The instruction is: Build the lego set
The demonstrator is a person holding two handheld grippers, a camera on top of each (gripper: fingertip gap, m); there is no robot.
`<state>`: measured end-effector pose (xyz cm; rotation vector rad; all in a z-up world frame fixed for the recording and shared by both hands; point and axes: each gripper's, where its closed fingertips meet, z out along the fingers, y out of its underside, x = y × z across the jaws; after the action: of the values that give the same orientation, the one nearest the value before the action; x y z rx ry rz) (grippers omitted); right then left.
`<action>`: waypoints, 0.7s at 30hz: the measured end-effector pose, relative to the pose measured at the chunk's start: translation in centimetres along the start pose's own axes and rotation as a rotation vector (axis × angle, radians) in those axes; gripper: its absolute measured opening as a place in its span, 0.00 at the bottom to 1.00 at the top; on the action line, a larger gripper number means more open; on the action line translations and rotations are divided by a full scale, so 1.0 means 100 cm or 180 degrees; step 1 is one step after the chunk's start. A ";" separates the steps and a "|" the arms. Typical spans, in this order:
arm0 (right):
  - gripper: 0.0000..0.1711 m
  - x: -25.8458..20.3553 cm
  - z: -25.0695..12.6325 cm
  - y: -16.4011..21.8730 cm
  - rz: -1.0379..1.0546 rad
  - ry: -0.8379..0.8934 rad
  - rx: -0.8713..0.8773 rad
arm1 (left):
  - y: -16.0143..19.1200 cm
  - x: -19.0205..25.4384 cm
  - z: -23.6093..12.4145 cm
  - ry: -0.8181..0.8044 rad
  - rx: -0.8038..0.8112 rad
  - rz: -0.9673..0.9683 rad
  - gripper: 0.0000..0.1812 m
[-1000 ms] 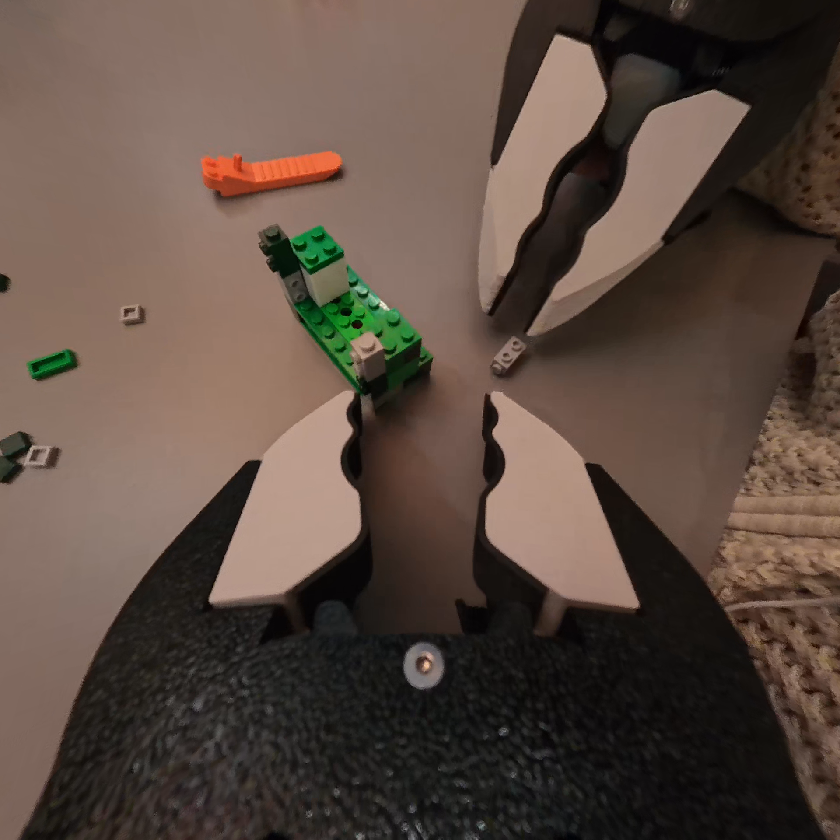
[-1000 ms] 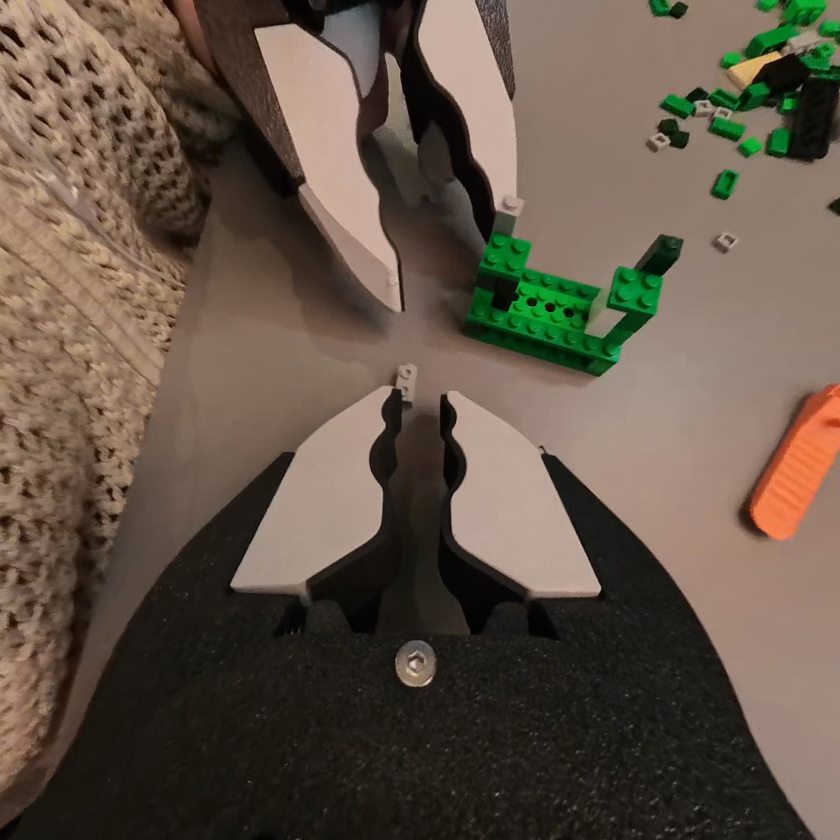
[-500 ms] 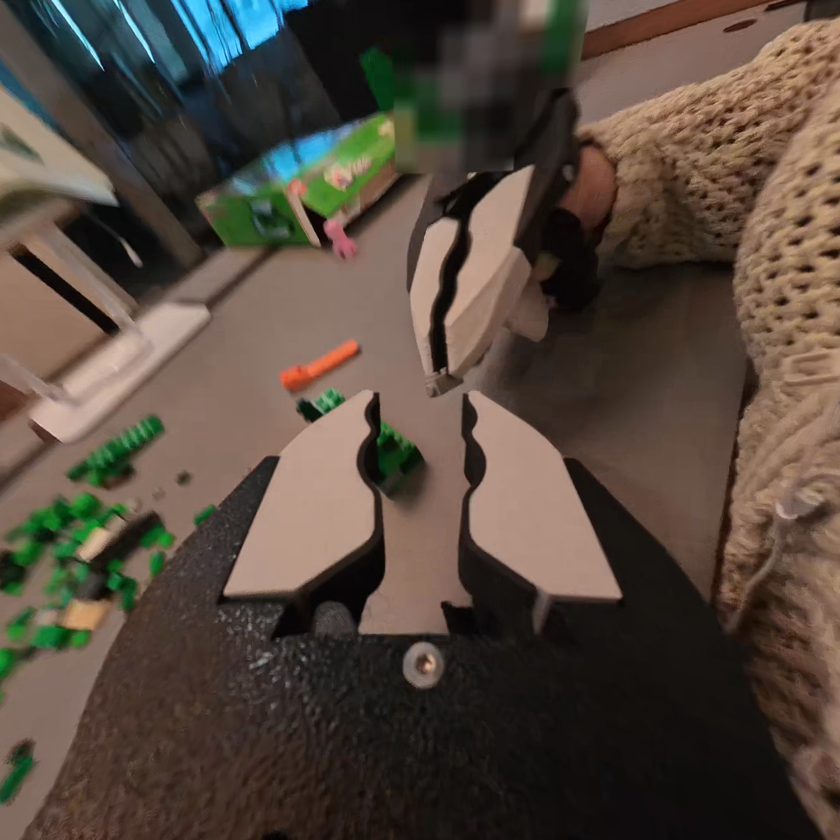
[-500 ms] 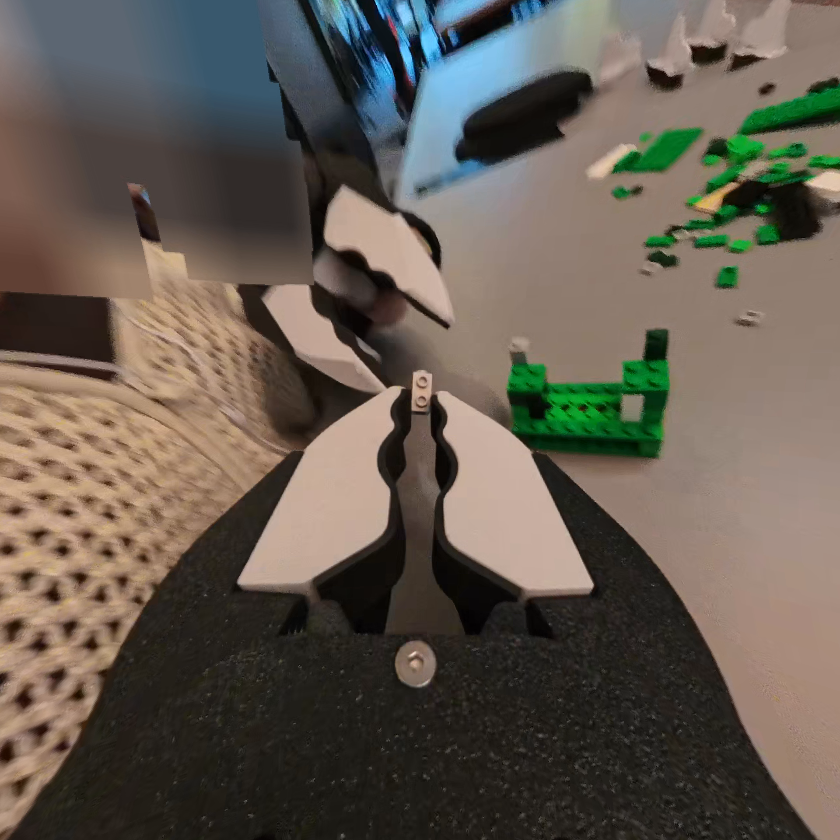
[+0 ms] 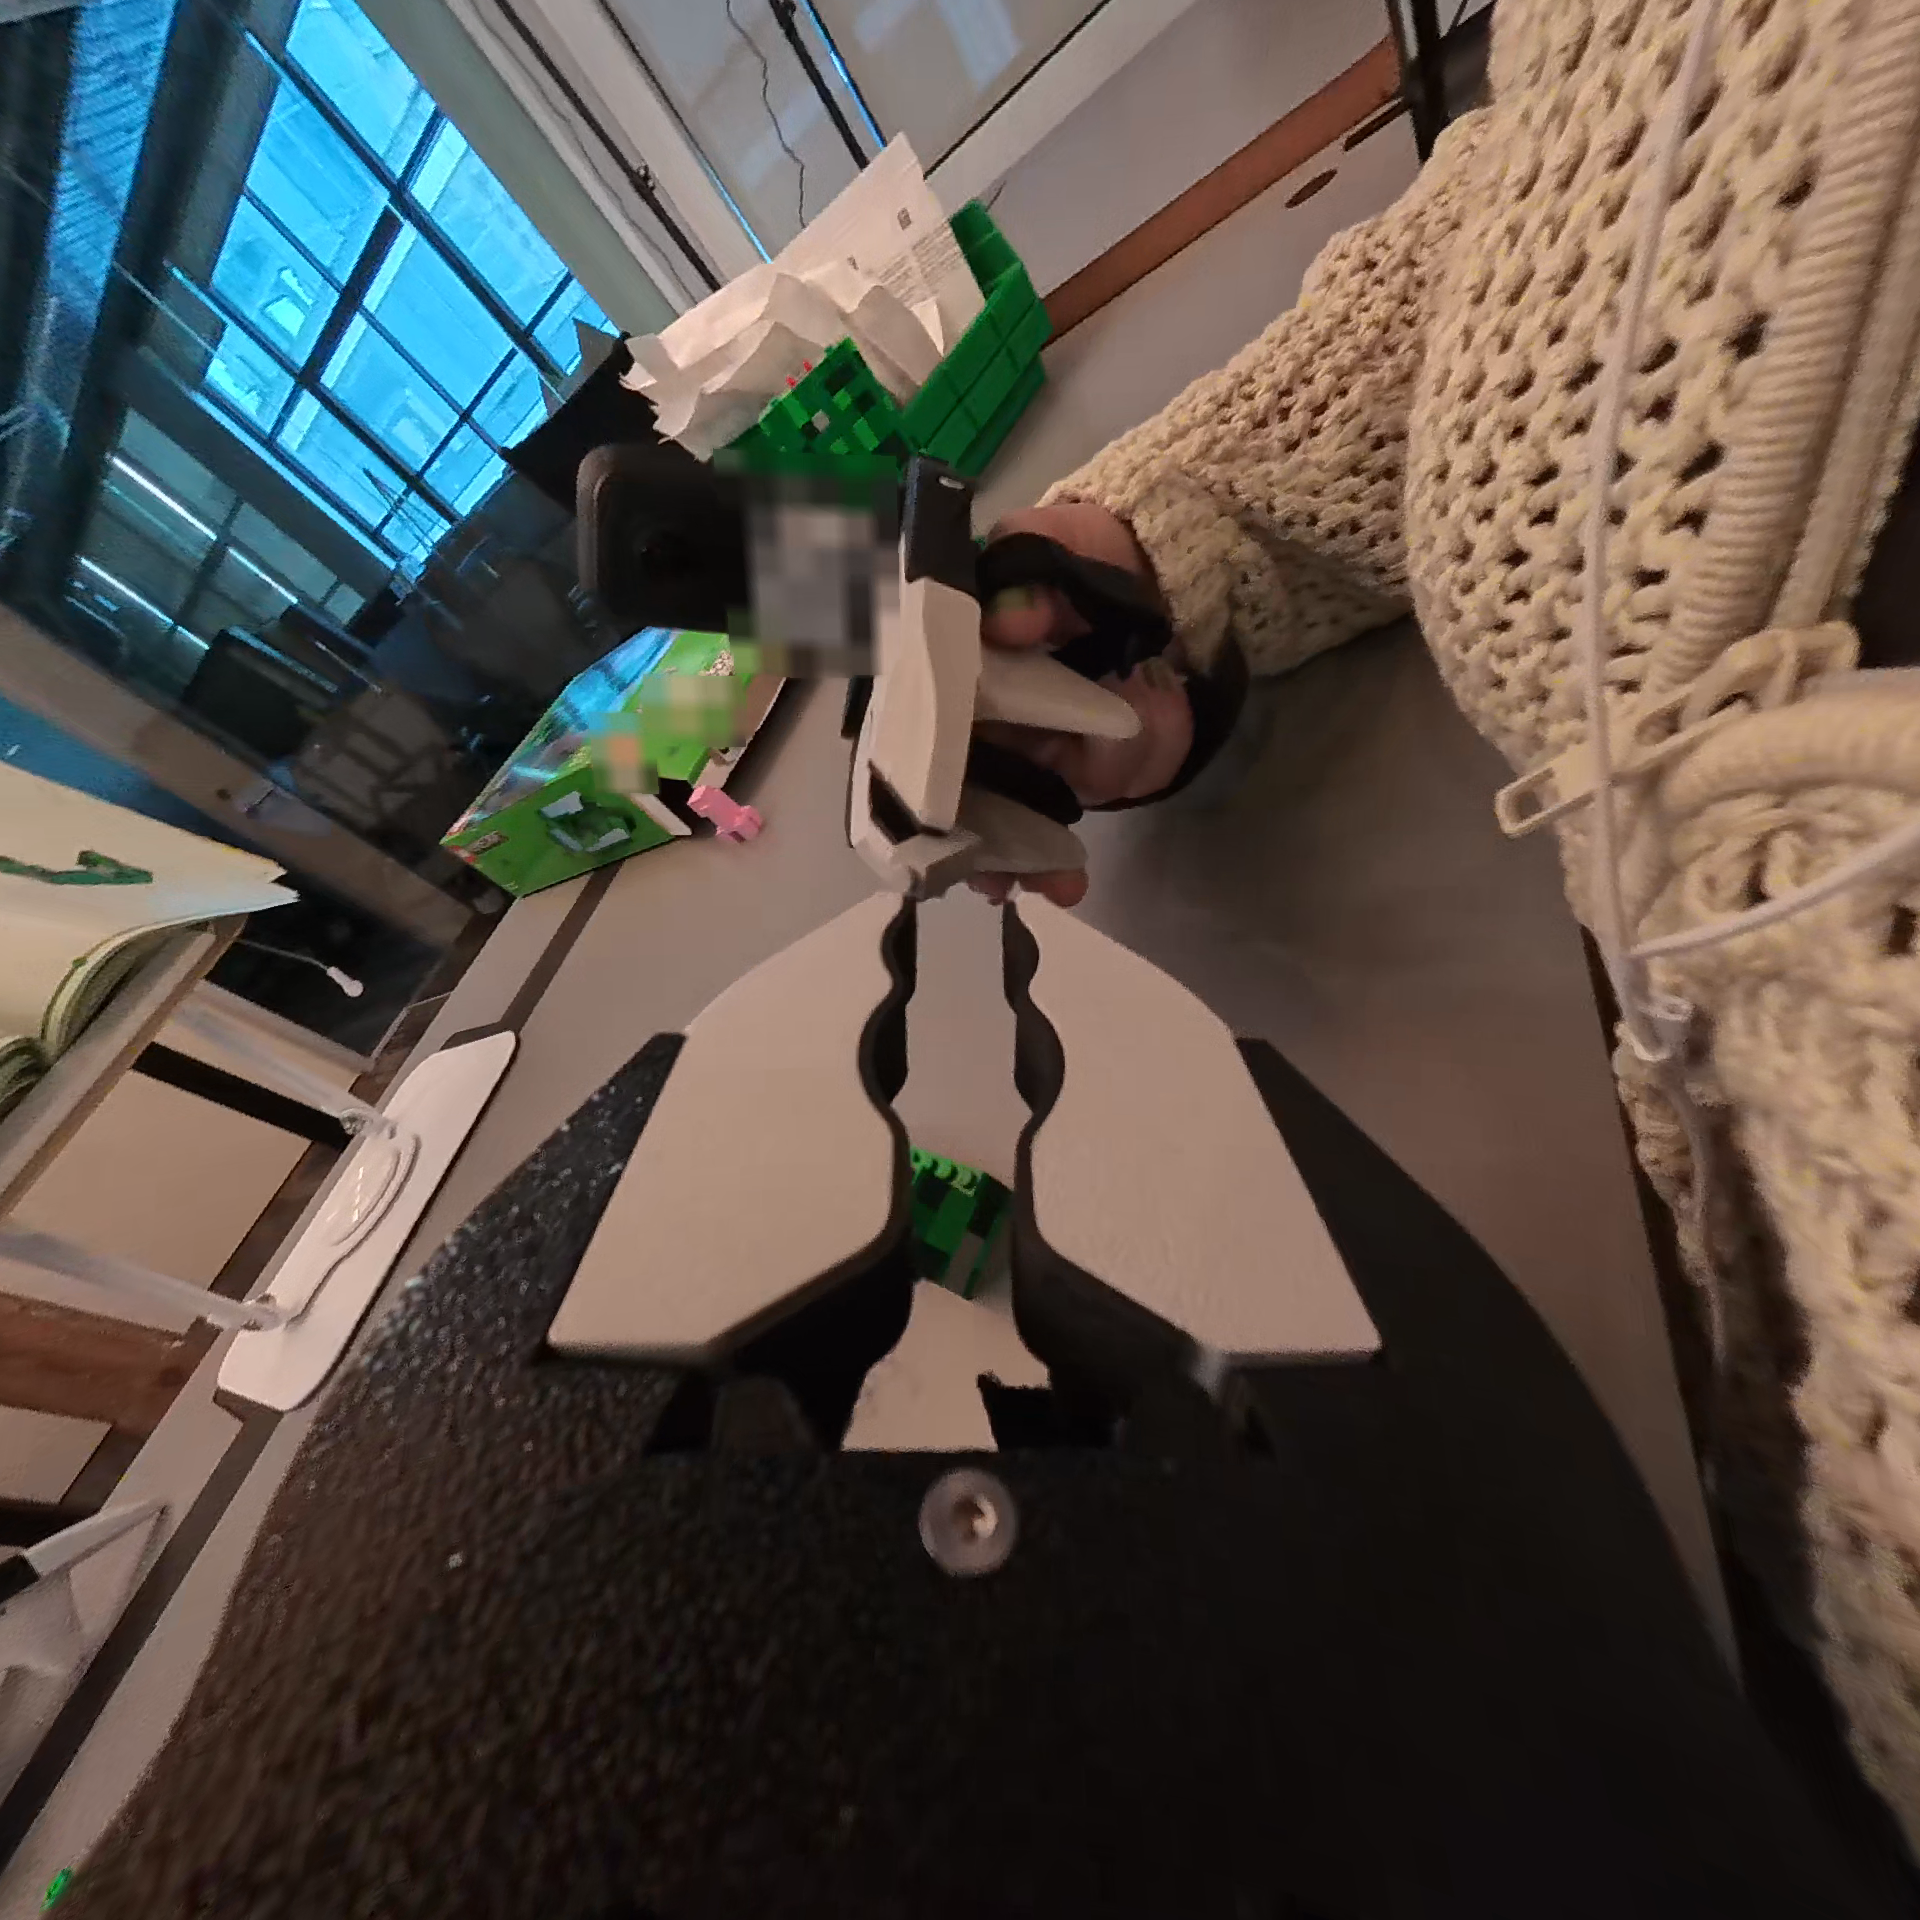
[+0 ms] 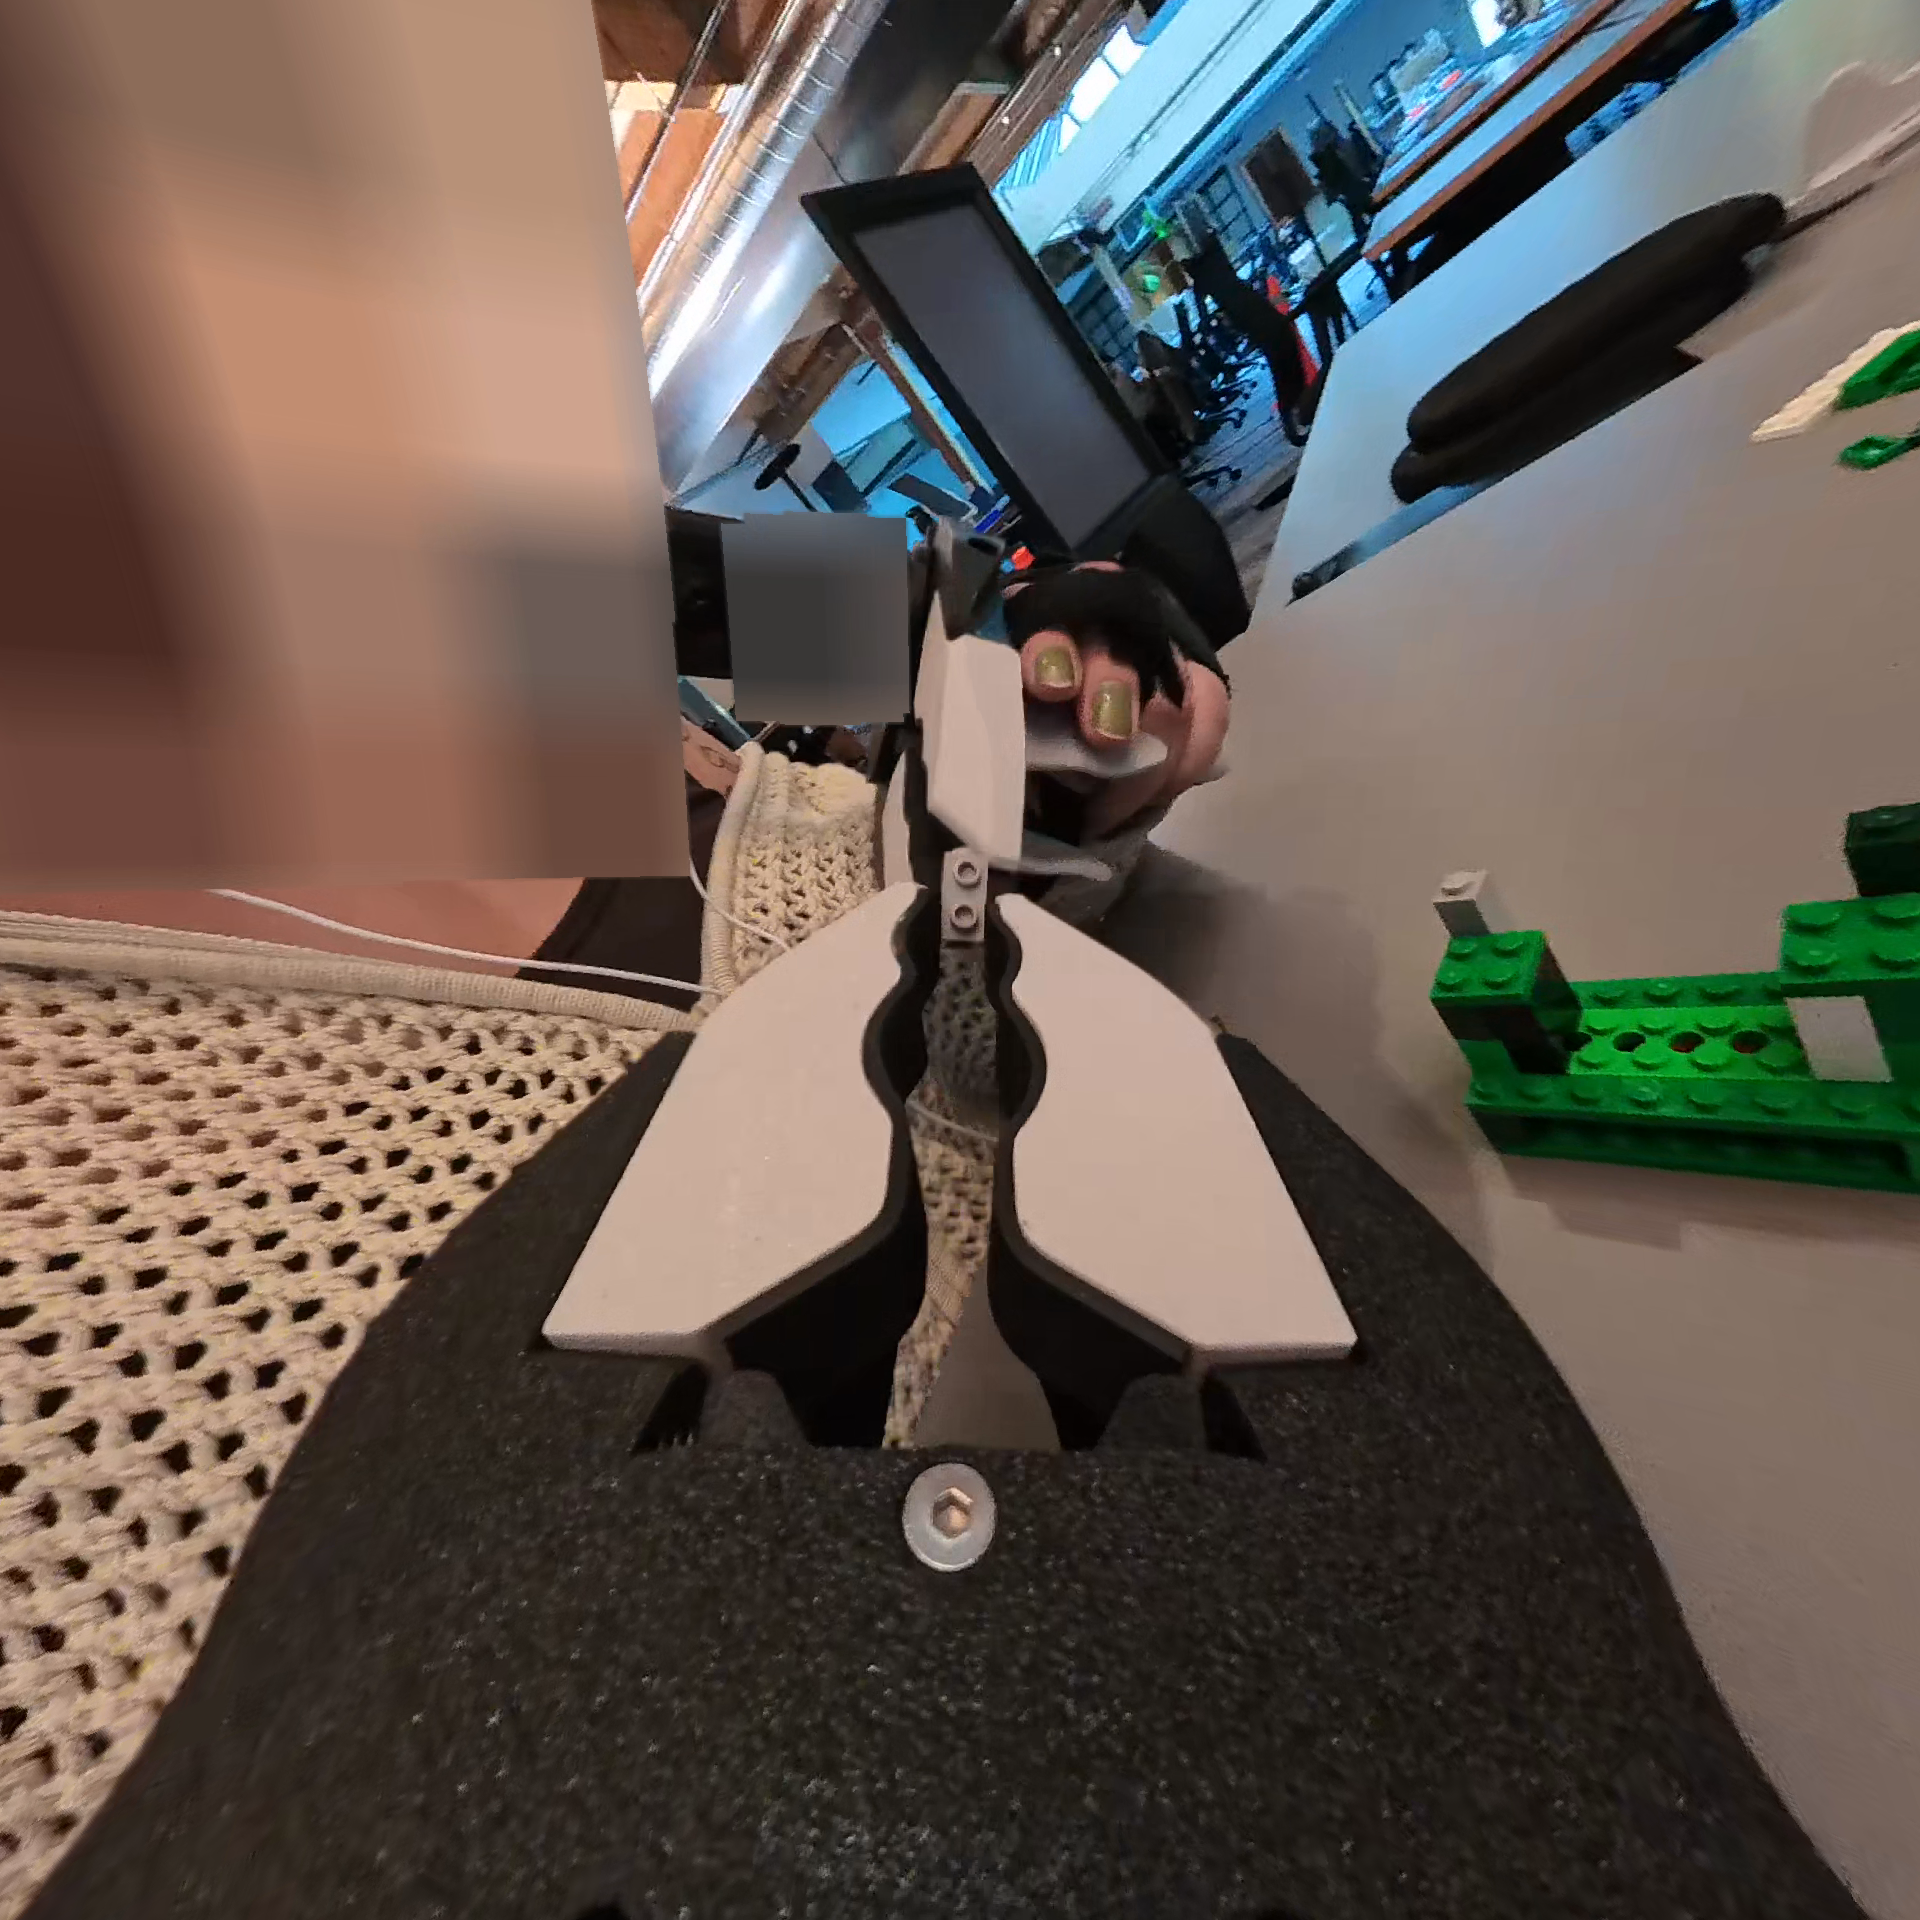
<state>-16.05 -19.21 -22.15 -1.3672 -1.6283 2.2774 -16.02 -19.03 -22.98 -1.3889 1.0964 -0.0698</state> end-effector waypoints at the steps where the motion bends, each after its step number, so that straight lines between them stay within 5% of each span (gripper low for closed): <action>1: 0.04 -0.001 0.000 0.001 0.0013 -0.0023 -0.0024 | -0.001 0.000 0.000 0.0013 0.0014 0.0013 0.08; 13: 0.04 -0.009 0.001 0.007 0.0089 -0.0248 -0.0209 | -0.012 0.003 0.000 0.0227 0.0300 -0.0094 0.05; 21: 0.07 0.014 -0.003 0.011 -0.0311 0.0396 -0.0413 | 0.010 0.001 0.006 0.0308 -0.0246 -0.0435 0.04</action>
<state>-16.20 -18.78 -23.93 -1.3904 -1.7872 2.0231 -16.15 -18.40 -23.98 -1.5425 1.0923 -0.1972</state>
